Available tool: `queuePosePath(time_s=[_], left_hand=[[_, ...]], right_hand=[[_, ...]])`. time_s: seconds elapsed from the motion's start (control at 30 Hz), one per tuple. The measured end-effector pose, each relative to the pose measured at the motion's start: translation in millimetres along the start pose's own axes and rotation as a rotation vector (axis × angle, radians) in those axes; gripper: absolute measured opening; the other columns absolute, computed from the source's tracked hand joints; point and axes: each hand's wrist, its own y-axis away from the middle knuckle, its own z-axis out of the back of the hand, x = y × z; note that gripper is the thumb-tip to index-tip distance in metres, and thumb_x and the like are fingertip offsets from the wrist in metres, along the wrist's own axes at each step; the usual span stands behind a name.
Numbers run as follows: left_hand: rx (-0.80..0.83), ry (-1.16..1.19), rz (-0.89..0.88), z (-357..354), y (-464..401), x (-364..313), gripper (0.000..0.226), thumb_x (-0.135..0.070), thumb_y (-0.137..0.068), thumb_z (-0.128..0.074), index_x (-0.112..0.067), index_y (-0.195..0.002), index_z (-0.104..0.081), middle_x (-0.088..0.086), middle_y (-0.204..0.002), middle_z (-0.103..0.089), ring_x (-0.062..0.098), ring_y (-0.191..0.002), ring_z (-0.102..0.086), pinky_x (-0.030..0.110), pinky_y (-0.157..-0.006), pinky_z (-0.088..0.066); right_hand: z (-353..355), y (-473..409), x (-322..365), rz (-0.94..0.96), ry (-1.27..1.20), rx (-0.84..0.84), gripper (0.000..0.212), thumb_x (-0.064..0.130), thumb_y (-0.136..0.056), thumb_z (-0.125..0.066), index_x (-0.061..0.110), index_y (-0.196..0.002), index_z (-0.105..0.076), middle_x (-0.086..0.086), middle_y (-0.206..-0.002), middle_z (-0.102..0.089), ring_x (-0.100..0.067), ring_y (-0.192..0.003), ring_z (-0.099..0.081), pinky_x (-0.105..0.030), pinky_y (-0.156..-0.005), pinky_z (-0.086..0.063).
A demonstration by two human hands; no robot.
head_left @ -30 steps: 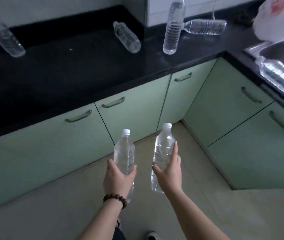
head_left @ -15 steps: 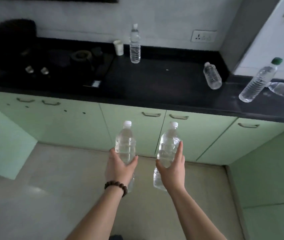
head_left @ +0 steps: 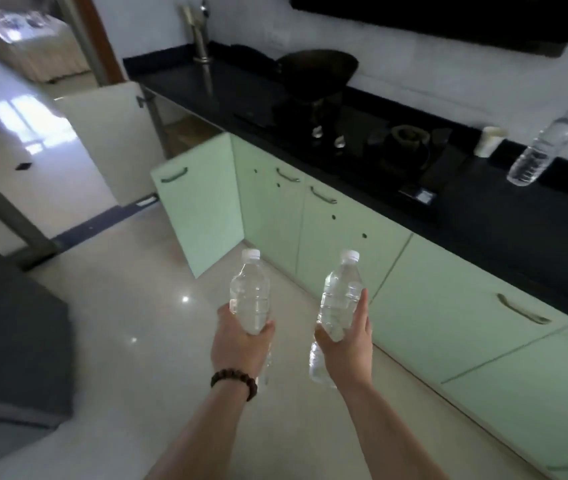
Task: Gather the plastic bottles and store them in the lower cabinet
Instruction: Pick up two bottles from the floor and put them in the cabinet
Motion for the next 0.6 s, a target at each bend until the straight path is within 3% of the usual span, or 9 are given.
queuePosePath(time_s=[0.13,0.27,0.47,0.6], left_hand=[[-0.056,-0.002,0.061,83.0,-72.0,44.1,0.063,-0.051,-0.063,-0.075,-0.03,-0.111,-0.041,-0.009,-0.091,-0.06,0.018,-0.079,-0.06,0.028,-0.068,-0.044],[-0.122,-0.009,0.083,165.3,-140.7,77.7,0.063,-0.047,-0.068,-0.078,-0.023,-0.114,-0.042,-0.007,-0.093,-0.06,0.017,-0.079,-0.061,0.031,-0.069,-0.05],[-0.147,0.032,0.119,248.8,-227.5,107.1,0.065,-0.044,-0.069,-0.079,-0.018,-0.117,-0.043,-0.003,-0.097,-0.06,0.017,-0.083,-0.064,0.042,-0.075,-0.057],[-0.163,0.046,0.126,274.1,-283.3,120.7,0.063,-0.042,-0.069,-0.081,-0.018,-0.113,-0.044,-0.001,-0.096,-0.062,0.016,-0.08,-0.064,0.042,-0.072,-0.057]], right_hand=[[-108.7,5.5,56.5,0.041,-0.014,0.087,0.103,0.026,-0.078,-0.073,0.038,-0.149,0.0,-0.006,-0.144,-0.034,-0.023,-0.122,-0.043,-0.027,-0.081,-0.033],[-214.4,17.3,109.6,0.069,-0.037,0.206,0.104,0.026,-0.079,-0.072,0.04,-0.149,0.003,-0.006,-0.146,-0.032,-0.025,-0.128,-0.043,-0.03,-0.092,-0.034],[-337.0,21.9,169.8,0.142,-0.005,0.323,0.104,0.028,-0.079,-0.073,0.041,-0.148,0.003,-0.007,-0.143,-0.036,-0.026,-0.127,-0.046,-0.033,-0.096,-0.039],[-399.3,0.8,198.8,0.161,0.01,0.344,0.105,0.028,-0.078,-0.074,0.042,-0.148,0.002,-0.01,-0.139,-0.039,-0.028,-0.121,-0.049,-0.031,-0.091,-0.039]])
